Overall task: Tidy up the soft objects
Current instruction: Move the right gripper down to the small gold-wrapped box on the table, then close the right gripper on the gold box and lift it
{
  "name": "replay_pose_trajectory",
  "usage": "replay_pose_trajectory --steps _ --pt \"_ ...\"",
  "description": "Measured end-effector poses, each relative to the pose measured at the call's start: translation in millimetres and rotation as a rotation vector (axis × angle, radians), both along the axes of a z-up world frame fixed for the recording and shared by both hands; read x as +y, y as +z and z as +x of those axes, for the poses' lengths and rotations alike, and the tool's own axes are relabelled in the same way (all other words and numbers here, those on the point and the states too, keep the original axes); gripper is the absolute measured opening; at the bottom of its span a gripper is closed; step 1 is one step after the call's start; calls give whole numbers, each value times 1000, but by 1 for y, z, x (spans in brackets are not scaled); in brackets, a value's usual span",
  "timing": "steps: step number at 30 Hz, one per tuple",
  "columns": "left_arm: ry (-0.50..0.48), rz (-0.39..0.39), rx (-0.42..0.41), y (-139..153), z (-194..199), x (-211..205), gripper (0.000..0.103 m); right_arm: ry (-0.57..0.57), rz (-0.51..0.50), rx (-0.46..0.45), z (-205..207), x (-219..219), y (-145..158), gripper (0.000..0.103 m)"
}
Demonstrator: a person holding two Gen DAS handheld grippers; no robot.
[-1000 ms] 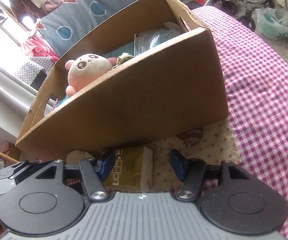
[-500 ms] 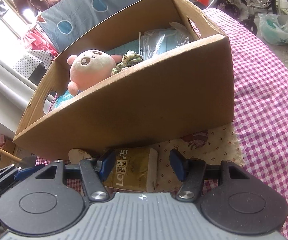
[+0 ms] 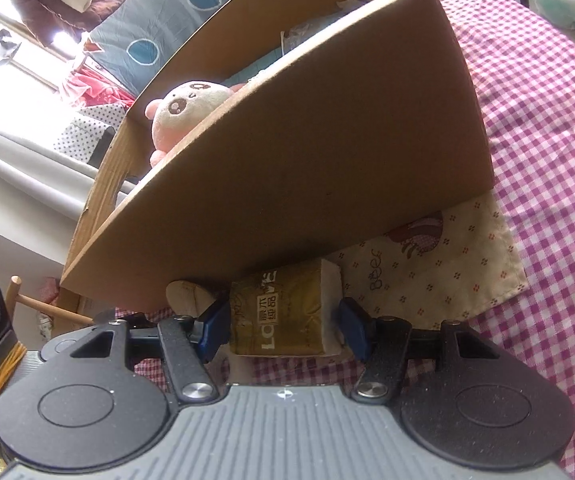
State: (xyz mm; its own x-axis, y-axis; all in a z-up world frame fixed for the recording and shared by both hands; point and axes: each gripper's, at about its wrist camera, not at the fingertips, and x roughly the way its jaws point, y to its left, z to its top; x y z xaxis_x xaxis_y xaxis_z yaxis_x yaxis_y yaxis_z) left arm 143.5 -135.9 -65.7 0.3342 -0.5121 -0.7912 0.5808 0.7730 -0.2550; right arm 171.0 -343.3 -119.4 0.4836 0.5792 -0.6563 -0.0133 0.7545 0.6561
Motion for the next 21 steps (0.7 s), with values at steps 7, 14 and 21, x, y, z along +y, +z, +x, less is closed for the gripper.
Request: replay_pose_trajectory --steps 7,14,21 --pt "-104 -50 52 3 -17 -15 87 -17 -16 9 -28 -24 6 63" --pt "-90 105 -73 0 -30 -29 76 -40 -119 -43 -35 -25 7 60" --pt "-85 182 -117 -9 -27 -38 69 -8 -123 -57 -33 -12 3 40"
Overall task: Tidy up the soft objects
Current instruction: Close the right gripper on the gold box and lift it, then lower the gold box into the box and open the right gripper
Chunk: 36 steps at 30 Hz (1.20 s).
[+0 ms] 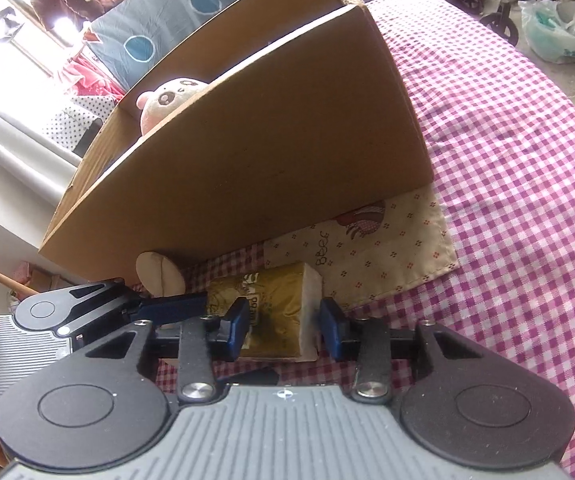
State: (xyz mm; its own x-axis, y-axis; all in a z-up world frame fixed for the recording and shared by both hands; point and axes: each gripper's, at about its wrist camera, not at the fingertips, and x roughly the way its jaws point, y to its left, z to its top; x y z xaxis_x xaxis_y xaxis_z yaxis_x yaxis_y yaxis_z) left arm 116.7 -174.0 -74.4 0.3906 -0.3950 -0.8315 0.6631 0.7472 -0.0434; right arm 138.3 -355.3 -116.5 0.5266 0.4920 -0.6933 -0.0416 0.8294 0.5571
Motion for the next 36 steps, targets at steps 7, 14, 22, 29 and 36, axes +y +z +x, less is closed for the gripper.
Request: replay_pose_trajectory --steps 7,14,22,29,36 --pt "15 -27 -29 11 -9 6 68 -29 -1 -29 -18 8 26 39" --pt "37 -106 -218 70 -31 27 68 -15 -20 -222 -40 25 106 40" --pt "62 -152 -404 135 -21 49 69 79 -24 -295 12 47 161 40" --pt "87 -83 -289 138 54 60 70 168 83 -19 110 55 128 40" --pt "108 -25 -17 90 123 67 72 175 125 290 174 58 66 40"
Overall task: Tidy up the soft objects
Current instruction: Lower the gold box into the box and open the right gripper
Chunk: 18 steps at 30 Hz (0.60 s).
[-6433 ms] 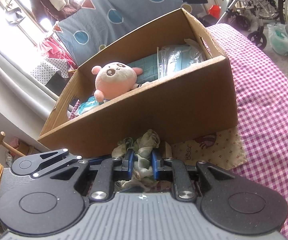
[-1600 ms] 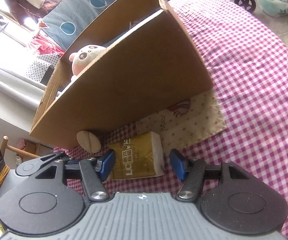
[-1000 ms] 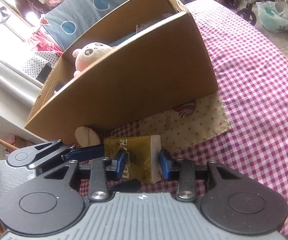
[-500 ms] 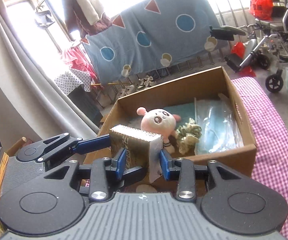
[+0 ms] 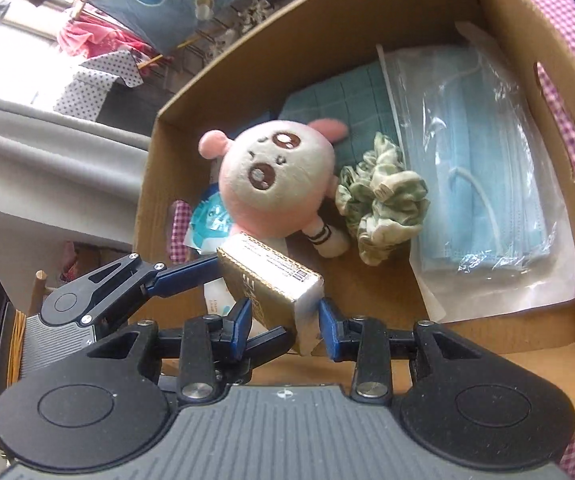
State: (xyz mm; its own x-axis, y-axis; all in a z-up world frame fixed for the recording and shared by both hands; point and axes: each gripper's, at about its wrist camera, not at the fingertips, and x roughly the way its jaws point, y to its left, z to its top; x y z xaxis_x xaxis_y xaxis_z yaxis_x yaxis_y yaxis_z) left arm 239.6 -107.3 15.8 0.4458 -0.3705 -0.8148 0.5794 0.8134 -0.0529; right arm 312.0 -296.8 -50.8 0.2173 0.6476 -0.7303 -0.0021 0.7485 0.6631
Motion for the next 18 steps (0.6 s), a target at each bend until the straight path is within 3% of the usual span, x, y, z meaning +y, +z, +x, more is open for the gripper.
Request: replay_pose_trajectory --steps 4,8,13,18 --pt "7 6 100 -20 15 4 83 7 -37 76 12 2 -17 48" --pt "7 -21 107 -19 17 11 86 21 -58 67 20 3 -13 51" --pt "39 -38 11 4 5 29 95 26 -90 19 30 3 -2 52" --pt "121 -127 -100 30 -25 66 99 49 -120 25 41 14 -7 53"
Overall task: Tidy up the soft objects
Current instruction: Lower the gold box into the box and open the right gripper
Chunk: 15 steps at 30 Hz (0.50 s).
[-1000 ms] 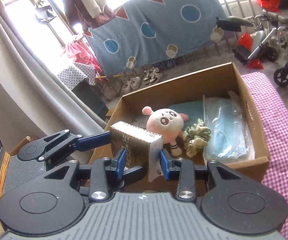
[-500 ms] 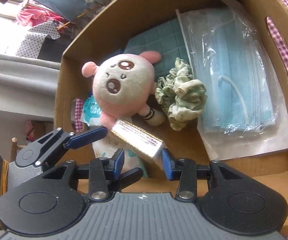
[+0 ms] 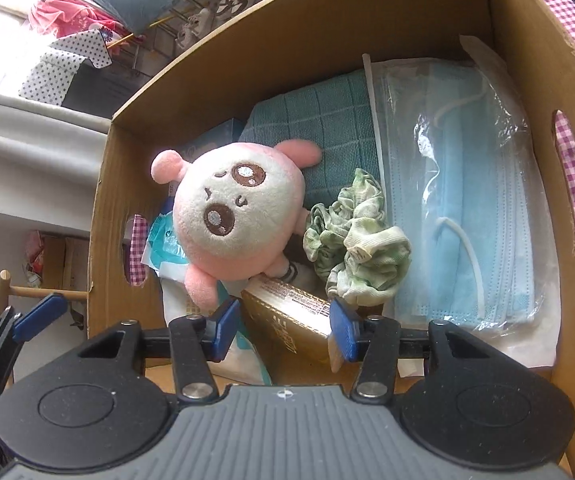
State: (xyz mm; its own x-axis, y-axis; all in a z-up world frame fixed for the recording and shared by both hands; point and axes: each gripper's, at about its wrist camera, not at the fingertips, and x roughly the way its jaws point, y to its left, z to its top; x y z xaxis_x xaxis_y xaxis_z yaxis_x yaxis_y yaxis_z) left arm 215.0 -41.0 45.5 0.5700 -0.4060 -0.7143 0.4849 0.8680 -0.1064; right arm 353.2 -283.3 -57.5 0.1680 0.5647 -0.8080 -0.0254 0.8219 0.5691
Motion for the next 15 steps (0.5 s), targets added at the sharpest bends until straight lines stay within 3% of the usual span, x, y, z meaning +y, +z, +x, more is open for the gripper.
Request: replay_pose_trajectory --steps 4,10,15 --pt "95 -55 -50 8 -22 32 99 29 -51 9 6 13 -6 53" --pt "188 -131 -22 -2 -33 61 99 89 -132 85 3 36 -23 54" --pt "229 -158 -16 -8 -36 74 99 103 -155 126 1 41 -28 63"
